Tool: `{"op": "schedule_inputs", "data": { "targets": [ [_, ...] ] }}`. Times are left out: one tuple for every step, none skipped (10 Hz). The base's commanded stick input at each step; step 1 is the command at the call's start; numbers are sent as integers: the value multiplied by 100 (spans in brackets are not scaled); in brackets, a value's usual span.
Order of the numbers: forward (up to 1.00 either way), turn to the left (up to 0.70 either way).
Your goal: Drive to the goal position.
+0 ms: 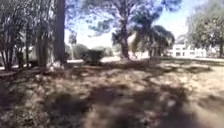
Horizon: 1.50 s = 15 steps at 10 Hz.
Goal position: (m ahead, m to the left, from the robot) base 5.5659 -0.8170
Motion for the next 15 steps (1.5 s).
{"op": "schedule_inputs", "data": {
  "targets": [
    [70,-35],
    [70,-35],
    [70,-29],
    [70,-7],
    [70,0],
    [70,0],
    [70,-15],
    [70,-35],
    [70,-35],
    [70,-35],
    [70,-35],
    [70,-32],
    [70,-12],
    [70,-2],
    [70,0]
  ]
}}
